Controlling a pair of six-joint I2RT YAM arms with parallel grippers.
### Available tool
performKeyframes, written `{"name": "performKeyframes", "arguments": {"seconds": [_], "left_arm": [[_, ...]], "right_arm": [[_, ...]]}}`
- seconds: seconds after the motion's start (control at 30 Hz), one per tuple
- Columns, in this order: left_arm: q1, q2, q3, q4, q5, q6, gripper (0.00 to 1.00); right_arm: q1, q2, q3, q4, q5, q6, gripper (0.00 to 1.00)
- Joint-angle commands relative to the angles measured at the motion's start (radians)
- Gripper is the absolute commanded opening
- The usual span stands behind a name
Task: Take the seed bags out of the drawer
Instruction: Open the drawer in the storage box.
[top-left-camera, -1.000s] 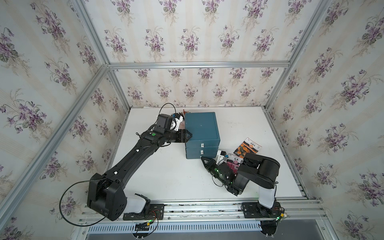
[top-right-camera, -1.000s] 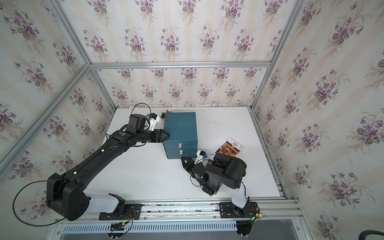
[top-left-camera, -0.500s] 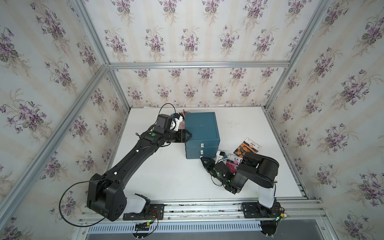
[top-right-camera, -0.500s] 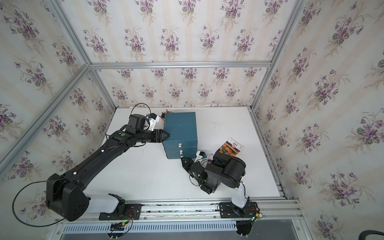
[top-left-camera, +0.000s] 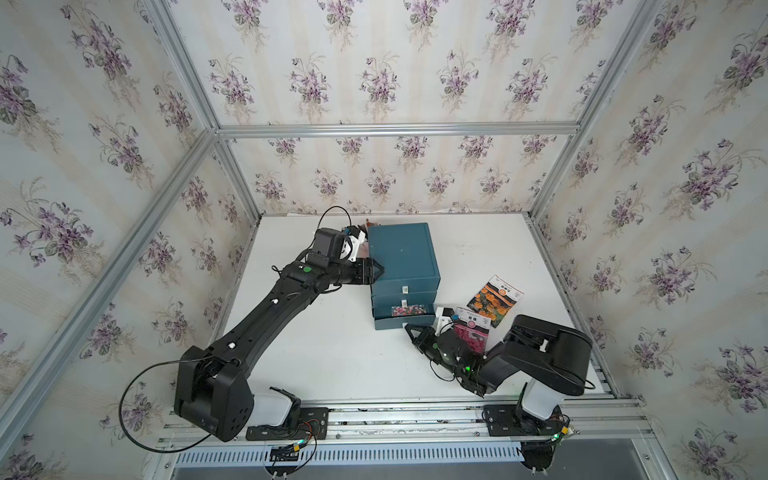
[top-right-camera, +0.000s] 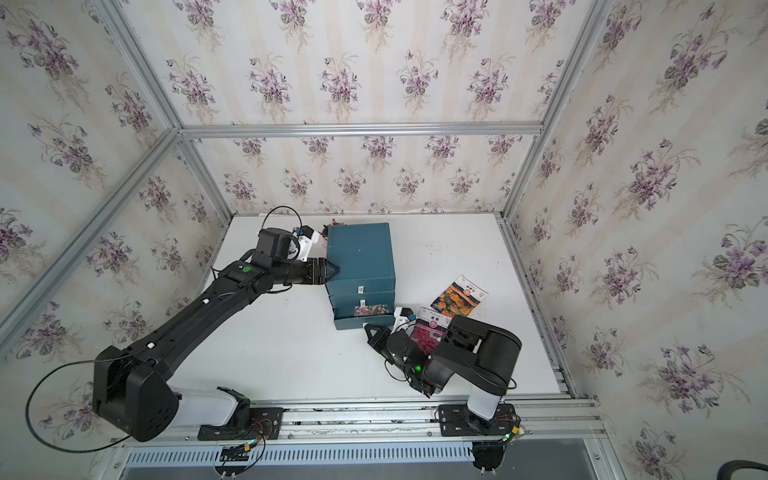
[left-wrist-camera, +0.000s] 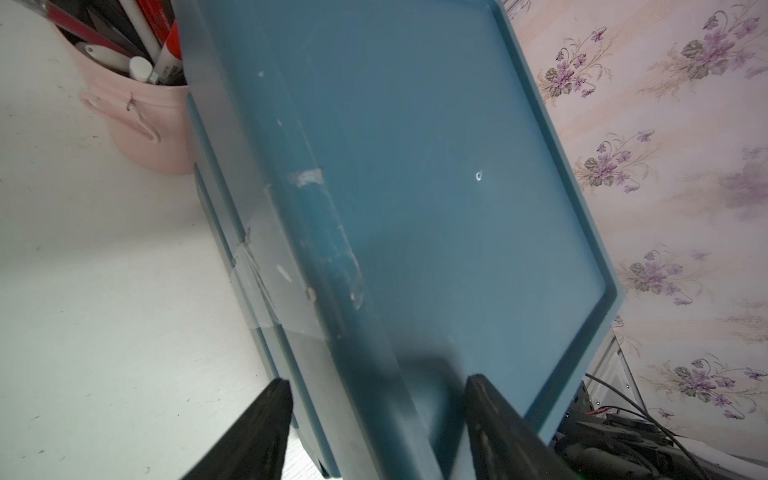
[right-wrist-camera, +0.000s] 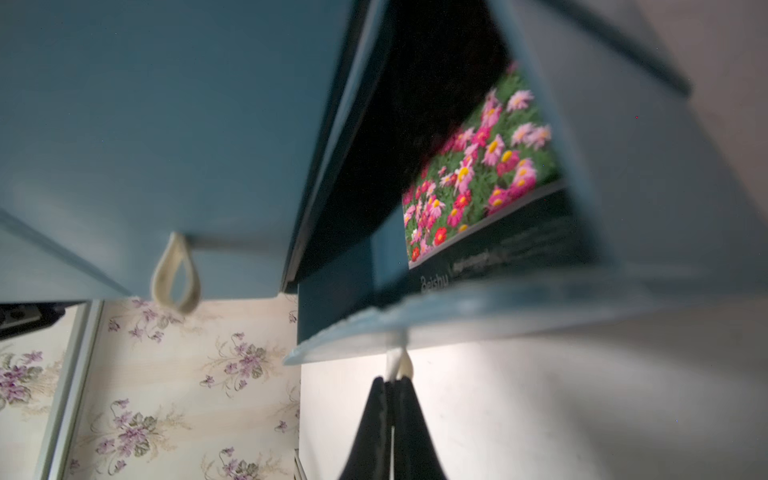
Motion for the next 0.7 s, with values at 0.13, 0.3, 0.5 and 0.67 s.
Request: {"name": "performKeyframes", "arguments": {"seconds": [0.13, 0.3, 0.5, 0.67], "left_arm": [[0.003, 0.013, -0.041, -0.155, -0.171, -0.020, 0.68], [0.004, -0.009, -0.079, -0.109, -0.198, -0.039, 0.68], [0.002, -0.014, -0.081, -0.095, -0.196, -0.055, 0.68], [0.003, -0.009, -0.081, -0.102, -0.176, -0.059, 0.70]], "right_arm": [[0.091, -0.224, 0.008, -0.501, 0.034, -0.023, 0.00], [0.128, -0.379, 0.064, -0.800, 0.059, -0.045, 0.00], [0.171, -0.452, 0.124, -0.997, 0.075, -0.030, 0.00], [0.223, -0.462, 0.140, -1.044, 0.118, -0.003, 0.00]]}}
